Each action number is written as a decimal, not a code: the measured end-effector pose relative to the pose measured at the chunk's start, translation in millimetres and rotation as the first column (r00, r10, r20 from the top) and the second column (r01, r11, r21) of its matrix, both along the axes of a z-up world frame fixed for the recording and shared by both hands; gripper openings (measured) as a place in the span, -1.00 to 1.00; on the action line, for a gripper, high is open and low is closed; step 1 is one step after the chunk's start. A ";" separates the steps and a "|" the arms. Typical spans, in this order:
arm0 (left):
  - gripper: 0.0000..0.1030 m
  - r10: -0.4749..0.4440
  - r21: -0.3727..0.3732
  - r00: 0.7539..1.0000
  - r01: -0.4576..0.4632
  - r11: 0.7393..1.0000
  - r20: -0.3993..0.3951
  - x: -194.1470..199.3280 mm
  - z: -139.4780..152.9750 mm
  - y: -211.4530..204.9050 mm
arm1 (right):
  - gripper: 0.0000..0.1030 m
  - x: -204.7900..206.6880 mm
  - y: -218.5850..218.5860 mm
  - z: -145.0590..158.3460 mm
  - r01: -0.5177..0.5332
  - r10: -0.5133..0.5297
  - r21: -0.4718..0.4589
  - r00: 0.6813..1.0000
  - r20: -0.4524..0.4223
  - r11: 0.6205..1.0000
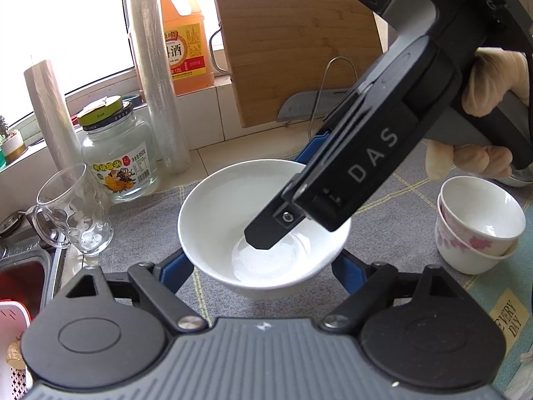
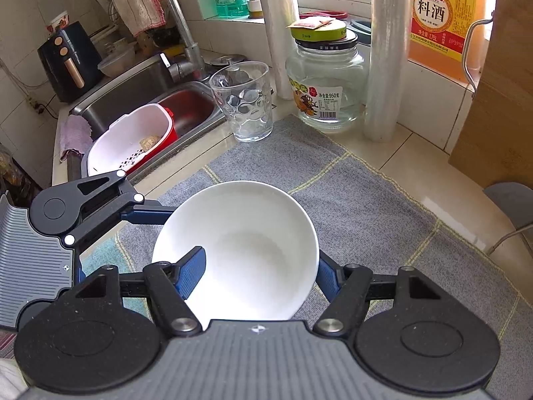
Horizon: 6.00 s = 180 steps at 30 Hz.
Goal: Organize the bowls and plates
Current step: 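Lift and carry the white bowl with the right tool toward the bowl stack, then lower the white bowl onto the bowl stack and open the right tool, then grip the bowl stack from opposite sides with the left tool while the right tool grips it, then lift and carry the bowl stack with both tools onto the plate stack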
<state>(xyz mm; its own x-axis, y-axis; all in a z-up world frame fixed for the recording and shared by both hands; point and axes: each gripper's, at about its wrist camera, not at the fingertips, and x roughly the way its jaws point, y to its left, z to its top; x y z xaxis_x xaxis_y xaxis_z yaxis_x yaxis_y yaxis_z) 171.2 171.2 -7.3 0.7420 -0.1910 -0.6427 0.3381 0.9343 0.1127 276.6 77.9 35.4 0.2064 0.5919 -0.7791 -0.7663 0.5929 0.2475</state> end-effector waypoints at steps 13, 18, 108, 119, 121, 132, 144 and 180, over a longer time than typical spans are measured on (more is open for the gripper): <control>0.73 -0.100 -0.005 0.995 0.100 0.995 -0.005 -17.9 19.0 -36.0 | 0.45 -33.3 -56.6 20.6 0.066 -0.066 0.015 0.997 0.026 0.998; 0.73 -0.160 -0.007 0.987 0.160 0.987 0.005 -20.0 28.6 -58.8 | 0.45 -43.3 -85.3 27.6 0.123 -0.124 0.018 0.991 0.042 0.992; 0.87 -0.466 -0.022 0.882 0.466 0.885 -0.072 -36.2 10.1 -110.3 | 1.00 -140.4 -204.1 11.3 0.327 -0.309 -0.073 0.933 0.186 0.942; 0.87 -0.443 -0.026 0.885 0.444 0.896 -0.140 -29.2 -14.2 -113.4 | 1.00 -150.0 -223.4 -19.3 0.304 -0.278 -0.143 0.944 0.178 0.942; 0.87 -0.434 -0.034 0.887 0.434 0.900 -0.156 -26.6 -20.0 -115.0 | 1.00 -150.0 -222.5 -27.6 0.298 -0.263 -0.173 0.944 0.199 0.939; 0.86 -0.428 0.012 0.882 0.439 0.898 -0.197 -12.9 -42.7 -131.8 | 1.00 -138.7 -207.6 -61.4 0.177 -0.128 -0.220 0.967 0.219 0.959; 0.86 -0.524 0.052 0.818 0.549 0.834 -0.240 5.4 -48.4 -142.5 | 1.00 -112.2 -206.4 -70.5 0.048 -0.019 -0.163 0.984 0.175 0.985; 0.63 -0.789 -0.009 0.544 0.822 0.569 -0.285 34.3 -53.3 -147.0 | 0.63 -85.2 -198.6 -67.1 -0.204 0.210 -0.128 0.977 0.033 0.970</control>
